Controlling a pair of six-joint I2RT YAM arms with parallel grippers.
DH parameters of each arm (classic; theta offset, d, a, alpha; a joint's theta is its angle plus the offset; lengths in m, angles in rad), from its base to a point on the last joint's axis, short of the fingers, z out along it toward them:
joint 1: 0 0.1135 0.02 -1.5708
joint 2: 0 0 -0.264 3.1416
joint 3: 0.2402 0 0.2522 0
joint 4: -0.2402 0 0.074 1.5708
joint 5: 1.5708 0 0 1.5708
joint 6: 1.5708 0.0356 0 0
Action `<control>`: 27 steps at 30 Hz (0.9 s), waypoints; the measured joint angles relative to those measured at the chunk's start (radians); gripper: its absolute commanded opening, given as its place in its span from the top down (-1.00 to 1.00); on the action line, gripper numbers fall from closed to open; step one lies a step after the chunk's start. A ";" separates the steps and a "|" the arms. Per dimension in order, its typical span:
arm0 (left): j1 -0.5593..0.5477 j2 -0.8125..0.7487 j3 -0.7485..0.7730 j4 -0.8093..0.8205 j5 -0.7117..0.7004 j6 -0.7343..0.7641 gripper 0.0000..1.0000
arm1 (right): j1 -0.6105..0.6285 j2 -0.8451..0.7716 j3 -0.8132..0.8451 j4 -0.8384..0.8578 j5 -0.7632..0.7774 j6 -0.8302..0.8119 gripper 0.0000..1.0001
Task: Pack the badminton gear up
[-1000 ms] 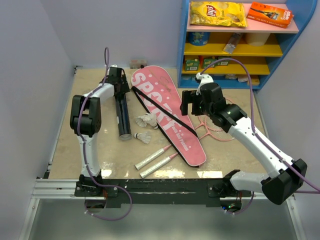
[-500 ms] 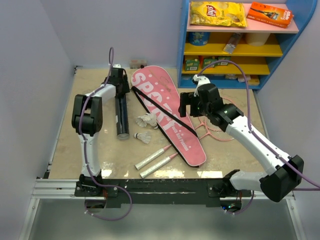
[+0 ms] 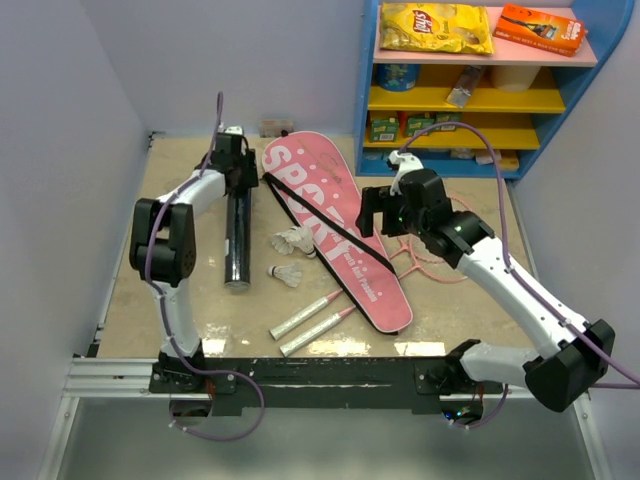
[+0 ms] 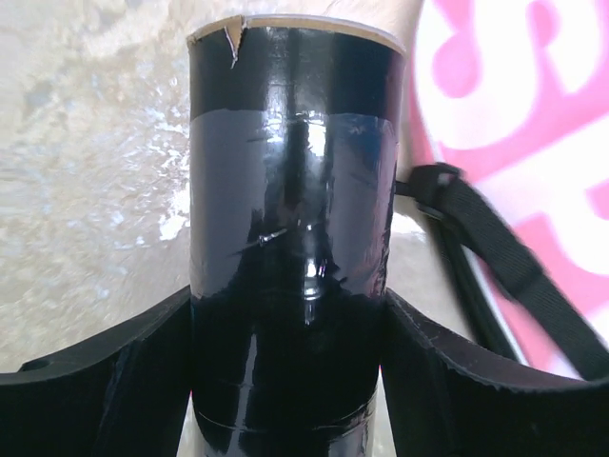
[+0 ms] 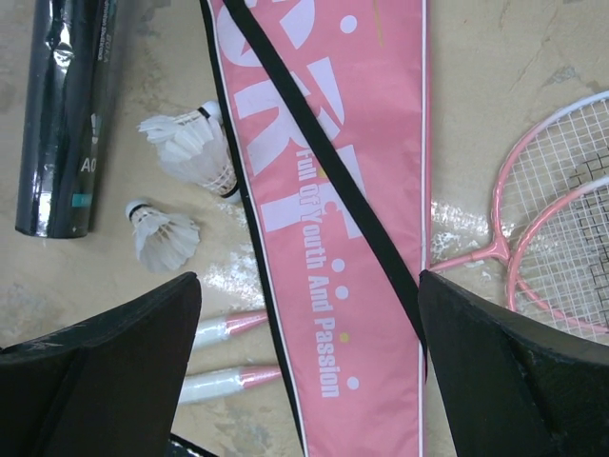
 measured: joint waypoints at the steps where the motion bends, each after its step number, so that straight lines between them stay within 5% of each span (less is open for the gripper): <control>1: 0.000 -0.030 -0.006 -0.012 0.011 0.002 0.76 | 0.000 -0.008 0.000 -0.003 -0.003 0.000 -0.97; 17: -0.130 -0.601 -0.207 -0.091 0.362 0.101 0.77 | 0.000 -0.227 0.085 -0.194 -0.103 -0.020 -0.95; 27: -0.392 -0.771 -0.393 -0.196 0.517 0.263 0.72 | 0.000 -0.284 0.125 -0.306 -0.249 -0.043 -0.84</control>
